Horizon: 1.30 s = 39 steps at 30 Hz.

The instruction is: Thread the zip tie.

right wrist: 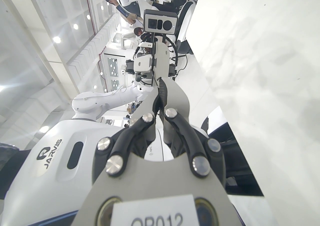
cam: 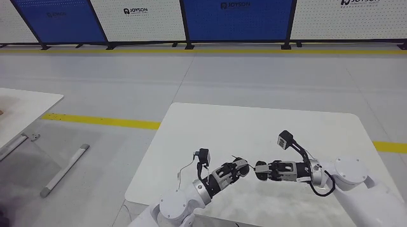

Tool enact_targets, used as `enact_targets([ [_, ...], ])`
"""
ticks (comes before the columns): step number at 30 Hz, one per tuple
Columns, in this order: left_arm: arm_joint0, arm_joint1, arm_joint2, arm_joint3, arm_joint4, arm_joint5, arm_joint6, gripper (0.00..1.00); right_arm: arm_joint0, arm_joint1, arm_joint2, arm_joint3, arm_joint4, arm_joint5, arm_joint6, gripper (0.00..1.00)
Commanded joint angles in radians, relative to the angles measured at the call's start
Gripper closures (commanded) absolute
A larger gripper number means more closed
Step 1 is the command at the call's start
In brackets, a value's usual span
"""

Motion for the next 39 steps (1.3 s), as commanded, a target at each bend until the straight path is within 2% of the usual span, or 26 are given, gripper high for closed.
enact_targets([
  [1,0.000,0.000,0.001,-0.001,0.008,0.000,0.005,1.00,0.000,0.000,0.000,0.000,0.000,0.000,0.000,1.00],
  [4,0.000,-0.001,0.002,-0.002,0.014,0.000,0.012,1.00,-0.017,0.000,0.010,-0.019,-0.002,0.004,-0.029,1.00],
  [5,0.000,-0.001,0.002,-0.001,0.016,0.001,0.014,1.00,-0.022,0.001,0.018,-0.020,0.001,0.000,-0.035,0.96],
  [6,0.000,-0.001,0.003,0.000,0.017,0.003,0.016,1.00,-0.028,0.002,0.025,-0.023,0.000,-0.002,-0.034,0.83],
  [8,-0.004,-0.002,-0.001,0.010,0.014,0.013,0.031,1.00,-0.039,0.006,0.042,-0.027,0.002,-0.003,-0.031,0.26],
  [10,-0.008,-0.003,-0.003,0.016,0.015,0.020,0.048,1.00,-0.049,0.010,0.057,-0.029,-0.004,0.003,-0.037,0.07],
  [14,-0.006,-0.004,-0.002,0.019,0.041,0.038,0.090,1.00,-0.079,0.020,0.100,-0.037,0.006,-0.004,-0.039,0.00],
  [18,-0.007,-0.006,0.011,0.024,0.081,0.064,0.127,1.00,-0.129,0.034,0.168,-0.048,0.045,-0.044,-0.049,0.00],
  [20,-0.007,-0.006,0.011,0.024,0.081,0.064,0.127,1.00,-0.153,0.039,0.195,-0.053,0.066,-0.069,-0.048,0.00],
  [30,-0.007,-0.007,0.011,0.026,0.080,0.064,0.128,1.00,-0.153,0.039,0.195,-0.053,0.066,-0.069,-0.048,0.00],
  [32,-0.009,-0.009,0.003,0.031,0.044,0.064,0.135,1.00,-0.153,0.039,0.195,-0.053,0.066,-0.069,-0.048,0.00],
  [35,0.000,-0.009,-0.019,0.024,-0.010,0.032,0.130,1.00,-0.153,0.039,0.195,-0.053,0.066,-0.069,-0.048,0.00],
  [37,0.015,-0.006,-0.043,0.007,-0.030,0.004,0.120,1.00,-0.153,0.039,0.195,-0.053,0.066,-0.069,-0.048,0.00],
  [39,0.039,-0.001,-0.076,-0.028,-0.042,-0.035,0.105,1.00,-0.153,0.039,0.195,-0.053,0.066,-0.069,-0.048,0.00],
])
